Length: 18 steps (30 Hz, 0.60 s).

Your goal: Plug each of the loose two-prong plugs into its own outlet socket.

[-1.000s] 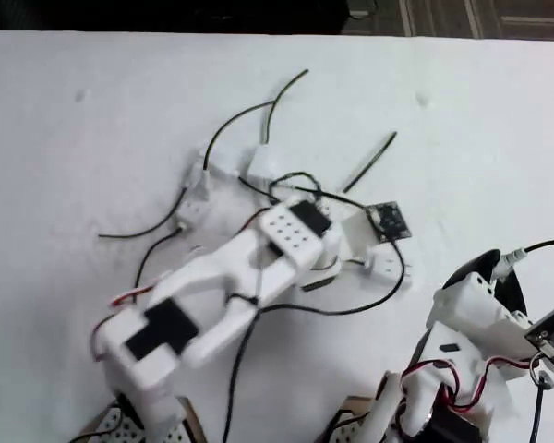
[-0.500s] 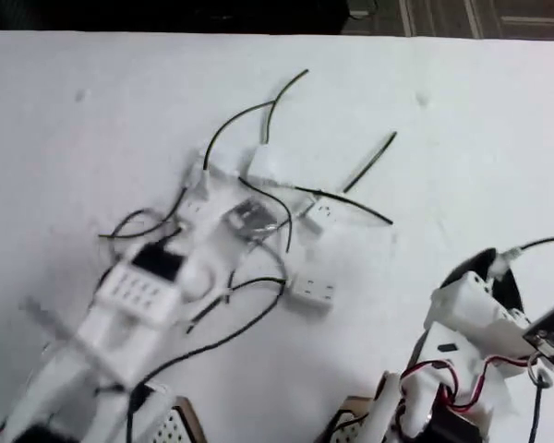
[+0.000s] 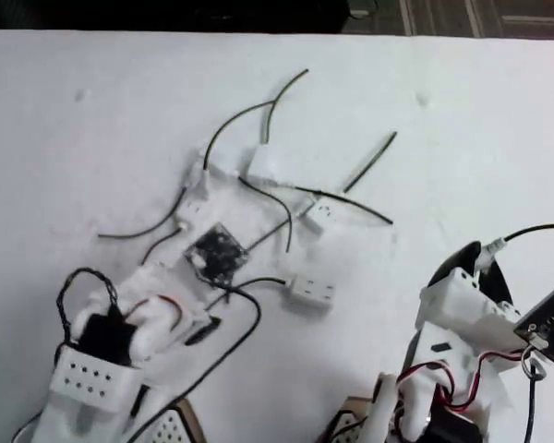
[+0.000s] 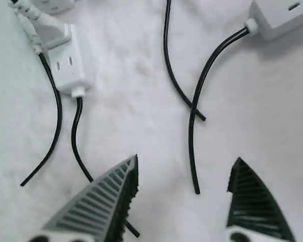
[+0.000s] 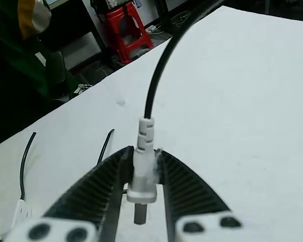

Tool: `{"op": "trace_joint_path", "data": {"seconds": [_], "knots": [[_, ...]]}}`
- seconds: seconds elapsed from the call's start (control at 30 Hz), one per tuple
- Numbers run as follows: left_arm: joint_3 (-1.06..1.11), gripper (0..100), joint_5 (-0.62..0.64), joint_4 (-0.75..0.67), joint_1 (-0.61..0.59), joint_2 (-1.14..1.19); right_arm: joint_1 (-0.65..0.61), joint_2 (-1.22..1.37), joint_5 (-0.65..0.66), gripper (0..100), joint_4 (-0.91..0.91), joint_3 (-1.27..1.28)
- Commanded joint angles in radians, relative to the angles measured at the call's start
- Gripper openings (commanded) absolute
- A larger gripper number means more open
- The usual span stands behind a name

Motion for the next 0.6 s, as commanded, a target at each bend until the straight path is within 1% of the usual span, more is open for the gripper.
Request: {"op": "trace_joint_path", "data": {"seconds": [0.0,0.13,0.33,0.43,0.57], "knots": [[-0.084,32,-0.003,-0.060,0.085,0.111,-0.007,-0.002,0.002,1.7,0.002,-0.006],[-0.207,33,0.000,-0.118,0.186,0.346,-0.005,-0.002,0.002,1.7,0.002,-0.003],[-0.436,33,-0.021,-0.196,0.297,0.743,-0.005,-0.002,0.002,1.7,0.005,-0.002],[-0.512,33,-0.086,-0.230,0.358,0.885,-0.005,-0.002,0.017,1.7,0.005,0.008],[-0.597,33,-0.101,-0.285,0.418,1.015,-0.005,-0.002,0.026,1.7,0.007,0.008]]}}
